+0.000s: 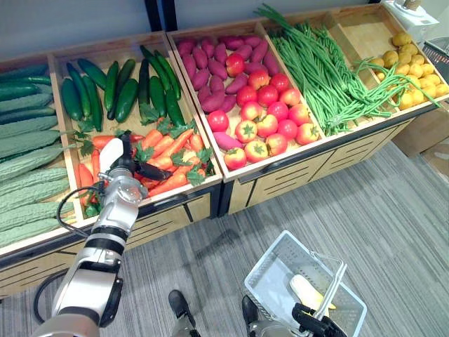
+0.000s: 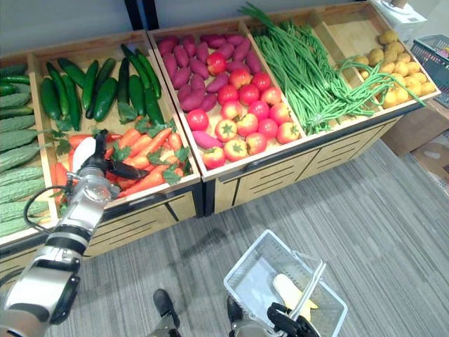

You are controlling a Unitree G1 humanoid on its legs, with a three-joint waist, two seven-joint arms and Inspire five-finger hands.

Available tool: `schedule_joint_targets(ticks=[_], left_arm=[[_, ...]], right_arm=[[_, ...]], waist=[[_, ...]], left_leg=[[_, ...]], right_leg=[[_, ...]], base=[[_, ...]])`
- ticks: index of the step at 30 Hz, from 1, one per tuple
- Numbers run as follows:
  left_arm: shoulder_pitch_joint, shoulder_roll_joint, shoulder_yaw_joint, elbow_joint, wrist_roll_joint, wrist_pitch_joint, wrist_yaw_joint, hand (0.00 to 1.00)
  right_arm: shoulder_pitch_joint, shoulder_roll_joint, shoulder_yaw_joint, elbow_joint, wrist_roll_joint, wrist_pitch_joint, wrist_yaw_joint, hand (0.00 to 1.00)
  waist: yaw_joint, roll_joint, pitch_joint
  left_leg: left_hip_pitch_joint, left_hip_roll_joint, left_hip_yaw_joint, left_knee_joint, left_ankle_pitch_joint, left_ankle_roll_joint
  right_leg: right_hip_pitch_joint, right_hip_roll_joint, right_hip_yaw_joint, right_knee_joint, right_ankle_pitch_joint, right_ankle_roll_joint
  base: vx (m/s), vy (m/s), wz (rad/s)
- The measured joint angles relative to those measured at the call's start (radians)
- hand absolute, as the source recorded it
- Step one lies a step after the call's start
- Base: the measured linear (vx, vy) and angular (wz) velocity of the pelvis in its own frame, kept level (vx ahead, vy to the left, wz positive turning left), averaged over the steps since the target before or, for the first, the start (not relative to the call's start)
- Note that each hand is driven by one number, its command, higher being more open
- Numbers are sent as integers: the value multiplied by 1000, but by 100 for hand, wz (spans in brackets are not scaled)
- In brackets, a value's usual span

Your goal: Pick vegetable in the basket

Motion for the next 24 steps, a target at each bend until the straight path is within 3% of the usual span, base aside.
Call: schedule_joint_targets(ticks=[2, 3, 14, 24], left_arm=[[-25, 1, 1, 21, 6, 21, -14, 100], [-31, 1, 1, 27, 12, 23, -19, 0], [-152, 8, 24, 201, 129, 40, -44, 0], [-121, 6, -44, 221, 125, 20, -47, 0]], right_arm=[[-16, -7, 16, 0, 15, 0, -9, 0], [-19, -9, 23, 0, 20, 0, -10, 0], [-93, -27, 86, 11, 32, 13, -14, 0], [-100, -32, 99, 26, 28, 27, -7, 0]], waist=[[2, -1, 14], [2, -1, 15], [-2, 9, 29], [-7, 13, 18]], left_leg=[[-2, -3, 5, 0, -1, 5], [-4, -3, 7, 0, -3, 5], [9, -7, 53, 0, -24, 5], [65, -37, 66, -1, -46, 11]], right_leg=[[-3, -3, 2, 0, 1, 1], [-6, -4, 3, 0, 1, 1], [-1, -15, 11, -8, 1, 3], [65, -49, 1, -35, 3, 13]], base=[[3, 5, -2], [3, 3, -7], [7, -3, -4], [4, 1, 1]])
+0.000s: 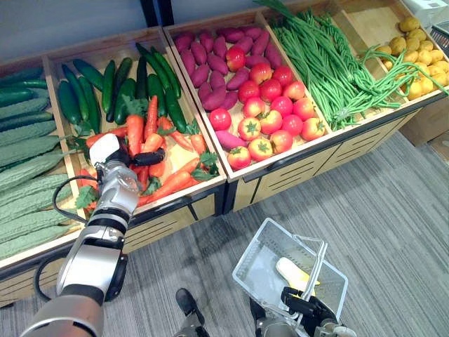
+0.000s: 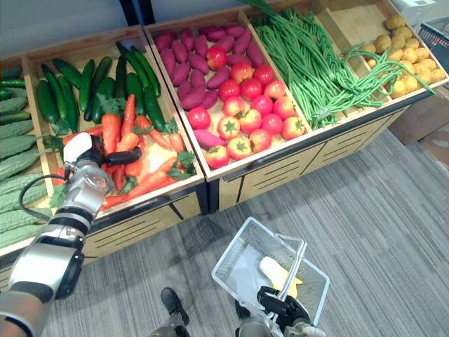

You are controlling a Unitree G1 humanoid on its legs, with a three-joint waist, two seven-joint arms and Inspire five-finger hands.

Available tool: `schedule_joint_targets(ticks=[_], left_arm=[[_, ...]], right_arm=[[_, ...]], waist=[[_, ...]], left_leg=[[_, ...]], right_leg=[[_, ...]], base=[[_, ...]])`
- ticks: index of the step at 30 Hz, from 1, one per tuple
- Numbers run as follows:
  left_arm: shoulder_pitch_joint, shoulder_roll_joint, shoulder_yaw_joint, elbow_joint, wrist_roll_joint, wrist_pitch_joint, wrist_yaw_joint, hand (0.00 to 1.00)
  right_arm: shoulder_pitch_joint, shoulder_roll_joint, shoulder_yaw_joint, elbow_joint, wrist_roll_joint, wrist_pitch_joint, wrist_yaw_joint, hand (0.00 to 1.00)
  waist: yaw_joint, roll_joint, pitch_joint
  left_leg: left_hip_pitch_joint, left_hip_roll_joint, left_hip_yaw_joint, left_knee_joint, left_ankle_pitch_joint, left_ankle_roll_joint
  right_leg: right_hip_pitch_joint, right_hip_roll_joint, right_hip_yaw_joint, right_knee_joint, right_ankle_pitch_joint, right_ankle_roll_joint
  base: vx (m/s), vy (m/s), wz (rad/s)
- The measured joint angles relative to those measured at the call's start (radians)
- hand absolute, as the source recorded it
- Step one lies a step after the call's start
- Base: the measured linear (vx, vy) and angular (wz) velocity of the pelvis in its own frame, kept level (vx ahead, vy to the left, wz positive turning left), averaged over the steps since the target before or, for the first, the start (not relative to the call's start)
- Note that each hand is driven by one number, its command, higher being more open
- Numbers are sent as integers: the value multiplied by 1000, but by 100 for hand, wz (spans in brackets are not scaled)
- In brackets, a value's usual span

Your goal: Pick vegetable in the basket

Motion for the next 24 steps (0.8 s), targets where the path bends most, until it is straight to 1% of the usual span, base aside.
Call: schedule_joint_targets(ticks=[4, 5, 8, 9, 10, 12, 13, 14, 15, 16, 18, 21, 22, 24], left_arm=[[52, 0, -8, -66, -21, -2, -18, 0], [73, -1, -9, -109, -46, 0, -26, 0], [108, 3, -9, -222, -92, 1, -28, 0], [120, 5, -9, -260, -110, 1, -28, 0], [131, 11, -11, -304, -138, 0, -32, 0], [146, 37, -12, -355, -183, 0, -38, 0], [163, 46, -12, -404, -232, 1, -43, 0], [165, 50, -12, -427, -272, 0, -49, 0], [165, 63, -11, -460, -346, 0, -69, 0], [166, 73, -11, -465, -416, 2, -93, 0], [168, 78, -8, -465, -507, 12, -122, 0], [169, 84, -7, -465, -677, 15, -178, 0], [171, 84, -7, -465, -707, 18, -190, 0], [190, 84, -5, -464, -827, 22, -232, 0]], right_arm=[[6, 19, -47, 28, -26, 11, 5, 0], [17, 28, -71, 32, -35, 10, 7, 0], [39, 44, -115, 67, -36, 10, 9, 0], [53, 46, -122, 68, -37, 11, 9, 0], [67, 48, -140, 73, -37, 14, 9, 0], [72, 60, -159, 99, -39, 16, 6, 0], [87, 61, -172, 108, -41, 15, 4, 0], [93, 64, -187, 111, -42, 15, 4, 0], [90, 64, -205, 131, -46, 17, 1, 0], [90, 63, -224, 144, -59, 18, -1, 0], [90, 62, -243, 163, -76, 20, -2, 0], [90, 65, -271, 186, -81, 17, -2, 0], [90, 65, -276, 191, -84, 17, -2, 0], [98, 64, -297, 213, -98, 15, -3, 0]], waist=[[-10, 0, -18], [-11, 2, -23], [-6, 4, -69], [-4, 10, -85], [-3, 16, -100], [-5, 21, -120], [-7, 35, -154], [-6, 39, -164], [-3, 45, -175], [-3, 56, -183], [-3, 68, -193], [-3, 75, -199], [-3, 77, -200], [-3, 76, -205]], left_leg=[[31, -11, -13, 6, 11, -4], [43, -12, -23, 6, 12, -5], [54, -13, -50, 6, 16, -11], [58, -13, -54, 6, 16, -11], [76, -14, -59, 6, 17, -13], [105, -14, -70, 6, 22, -20], [99, -9, -80, 4, 22, -20], [97, -9, -84, 1, 22, -20], [102, -9, -87, 1, 22, -21], [113, -6, -89, 0, 26, -25], [126, -1, -92, 0, 30, -28], [132, 10, -109, -1, 31, -28], [133, 12, -111, -1, 32, -28], [137, 13, -114, -1, 32, -27]], right_leg=[[46, -11, -31, -3, -8, 10], [65, -12, -44, -3, -10, 10], [89, -9, -66, 0, -21, 7], [97, -7, -72, 1, -21, 6], [115, -6, -76, 6, -28, -4], [138, -4, -77, 22, -41, -9], [135, 2, -80, 25, -44, -14], [136, 3, -81, 27, -50, -16], [139, 3, -83, 35, -63, -16], [149, 6, -82, 36, -66, -18], [161, 11, -81, 36, -68, -21], [170, 21, -85, 35, -80, -26], [169, 23, -87, 36, -80, -26], [171, 23, -92, 32, -79, -24]], base=[[38, -3, 24], [25, -12, 30], [26, -23, 26], [26, -33, 23], [18, -28, 16], [-9, -53, 11], [-23, -62, 13], [-30, -54, 15], [-47, -54, 9], [-60, -55, 3], [-95, -52, -1], [-117, -43, 4], [-177, -34, 4], [-144, -10, 4]])
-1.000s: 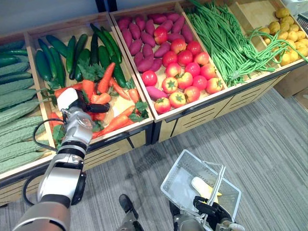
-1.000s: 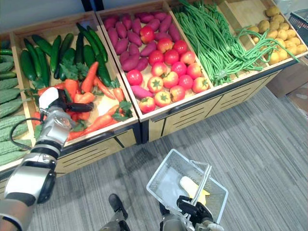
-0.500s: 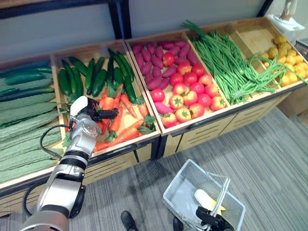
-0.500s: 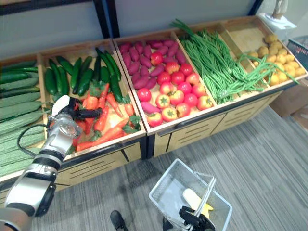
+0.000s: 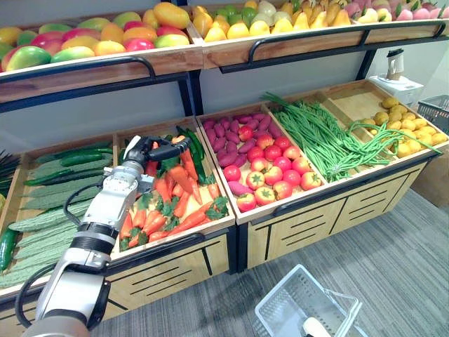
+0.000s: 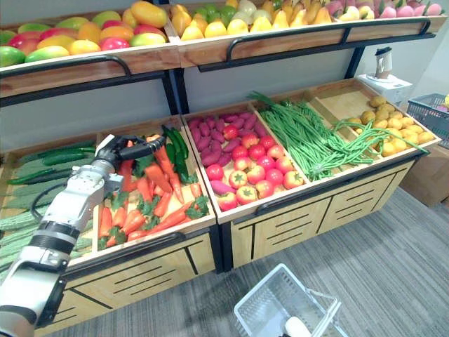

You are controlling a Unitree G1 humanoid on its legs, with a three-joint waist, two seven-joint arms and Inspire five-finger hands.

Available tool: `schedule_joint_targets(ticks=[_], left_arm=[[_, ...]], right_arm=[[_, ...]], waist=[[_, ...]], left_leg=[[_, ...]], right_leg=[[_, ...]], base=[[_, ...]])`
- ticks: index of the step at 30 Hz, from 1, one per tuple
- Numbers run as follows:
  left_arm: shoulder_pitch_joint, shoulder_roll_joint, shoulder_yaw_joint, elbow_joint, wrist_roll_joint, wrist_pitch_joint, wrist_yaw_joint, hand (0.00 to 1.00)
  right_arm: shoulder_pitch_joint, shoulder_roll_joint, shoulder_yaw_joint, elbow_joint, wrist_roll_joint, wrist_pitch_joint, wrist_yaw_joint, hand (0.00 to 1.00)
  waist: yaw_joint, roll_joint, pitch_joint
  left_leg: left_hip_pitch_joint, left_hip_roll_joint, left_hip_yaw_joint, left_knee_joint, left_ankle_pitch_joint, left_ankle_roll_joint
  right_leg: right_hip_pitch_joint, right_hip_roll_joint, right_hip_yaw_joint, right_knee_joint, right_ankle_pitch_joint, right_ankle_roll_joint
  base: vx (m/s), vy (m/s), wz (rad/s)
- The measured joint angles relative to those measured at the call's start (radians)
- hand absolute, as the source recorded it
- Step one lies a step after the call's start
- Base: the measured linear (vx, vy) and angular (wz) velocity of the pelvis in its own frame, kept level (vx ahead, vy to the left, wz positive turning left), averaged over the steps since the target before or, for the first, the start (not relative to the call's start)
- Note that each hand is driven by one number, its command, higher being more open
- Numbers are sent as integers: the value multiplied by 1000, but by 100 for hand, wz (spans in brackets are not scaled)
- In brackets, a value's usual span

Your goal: Pick vegetable in the basket

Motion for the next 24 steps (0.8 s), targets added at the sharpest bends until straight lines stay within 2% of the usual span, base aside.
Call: schedule_joint_targets(ticks=[2, 3, 4, 11, 17, 24], left_arm=[[17, 0, 9, 0, -66, 2, -24, 0], [53, 2, 59, 44, -167, 4, -54, 0], [60, 4, 71, 60, -193, 9, -57, 0], [87, 4, 101, 99, -292, 12, -70, 0], [98, 3, 135, 105, -312, 12, -77, 0], [115, -9, 136, 121, -328, 12, -77, 0]], right_arm=[[13, 1, -15, 6, -17, 0, -3, 0], [47, 18, -51, 11, -17, 1, -4, 0], [50, 23, -56, 13, -17, 1, -6, 0], [49, 22, -57, 27, -37, -10, -7, 0], [51, 21, -57, 28, -55, -19, -1, 0], [51, 23, -57, 30, -55, -19, -1, 0]], waist=[[2, -6, -8], [4, -41, -31], [4, -45, -33], [18, -45, -34], [17, -37, -37], [21, -44, -42]], left_leg=[[-1, -3, 0, 0, -2, 2], [-3, -19, 1, 0, -8, 11], [-3, -25, 2, 0, -10, 12], [15, -32, 14, 0, -15, 11], [30, -25, 28, 0, -27, 4], [32, -37, 33, 0, -34, 7]], right_leg=[[2, -4, 0, -7, 4, 6], [19, -18, -1, -43, 18, 21], [24, -23, -1, -46, 19, 23], [44, -31, 11, -53, 20, 25], [51, -25, 19, -62, 20, 24], [60, -37, 20, -69, 20, 24]], base=[[-39, 40, 3], [30, 69, 4], [65, 74, 4], [10, 6, -3], [-36, -18, -6], [0, 0, 0]])
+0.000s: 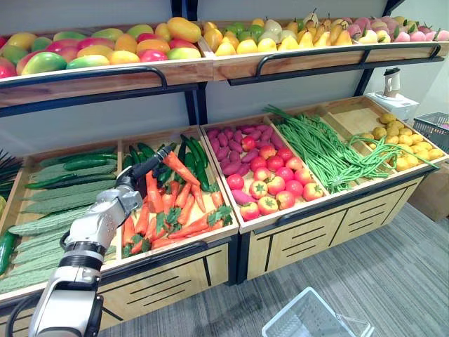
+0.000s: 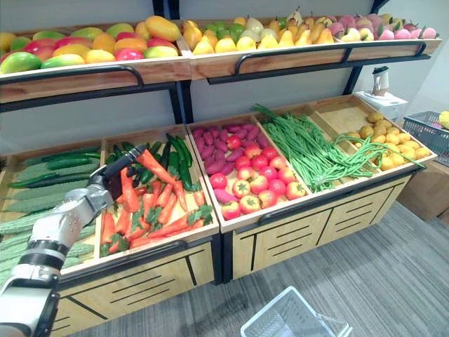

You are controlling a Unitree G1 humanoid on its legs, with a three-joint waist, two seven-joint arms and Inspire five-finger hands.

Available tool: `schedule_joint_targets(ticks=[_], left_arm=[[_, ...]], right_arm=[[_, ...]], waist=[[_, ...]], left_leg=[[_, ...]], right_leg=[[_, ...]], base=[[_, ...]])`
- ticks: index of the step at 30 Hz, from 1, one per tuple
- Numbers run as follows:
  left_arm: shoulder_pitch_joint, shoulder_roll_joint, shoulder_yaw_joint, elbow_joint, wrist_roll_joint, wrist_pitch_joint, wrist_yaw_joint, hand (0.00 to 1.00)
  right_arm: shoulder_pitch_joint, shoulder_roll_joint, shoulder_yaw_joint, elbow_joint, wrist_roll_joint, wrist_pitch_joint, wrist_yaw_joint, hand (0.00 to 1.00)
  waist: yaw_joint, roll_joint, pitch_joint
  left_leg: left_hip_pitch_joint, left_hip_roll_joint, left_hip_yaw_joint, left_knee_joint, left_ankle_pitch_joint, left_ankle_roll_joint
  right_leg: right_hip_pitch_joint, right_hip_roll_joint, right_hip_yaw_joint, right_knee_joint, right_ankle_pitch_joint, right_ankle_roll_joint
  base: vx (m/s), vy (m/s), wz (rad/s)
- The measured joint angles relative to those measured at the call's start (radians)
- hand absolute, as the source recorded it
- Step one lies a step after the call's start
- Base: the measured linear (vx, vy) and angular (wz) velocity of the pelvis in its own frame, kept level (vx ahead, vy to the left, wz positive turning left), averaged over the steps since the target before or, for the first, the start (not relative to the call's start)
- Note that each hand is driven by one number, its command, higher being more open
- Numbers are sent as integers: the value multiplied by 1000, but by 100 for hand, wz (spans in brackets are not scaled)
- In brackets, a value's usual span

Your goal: Pick vegetable in the basket

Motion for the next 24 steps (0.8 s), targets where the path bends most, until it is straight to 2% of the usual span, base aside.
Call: schedule_joint_targets(ticks=[12, 19, 24], left_arm=[[22, -36, 3, 35, 0, 11, 4, 0], [22, -38, 23, 34, -1, 20, 3, 0], [22, -49, 15, 19, -33, 24, 5, 0]], right_arm=[[0, 6, 3, 3, 1, 0, 0, 0], [1, 11, 4, 4, 3, 0, -1, 0], [1, 12, 4, 19, 34, -16, -7, 0]], waist=[[2, -6, -3], [1, -20, -1], [-14, -24, -2]], left_leg=[[10, 4, 1, 0, -4, -3], [10, -1, -3, 0, -8, -3], [11, -1, 1, 1, -12, -8]], right_leg=[[8, 2, 0, 0, 0, 0], [8, -1, -1, -2, -2, 1], [1, 5, 12, 7, -11, -2]], base=[[-32, -10, 0], [-10, -3, 0], [0, 0, -3]])
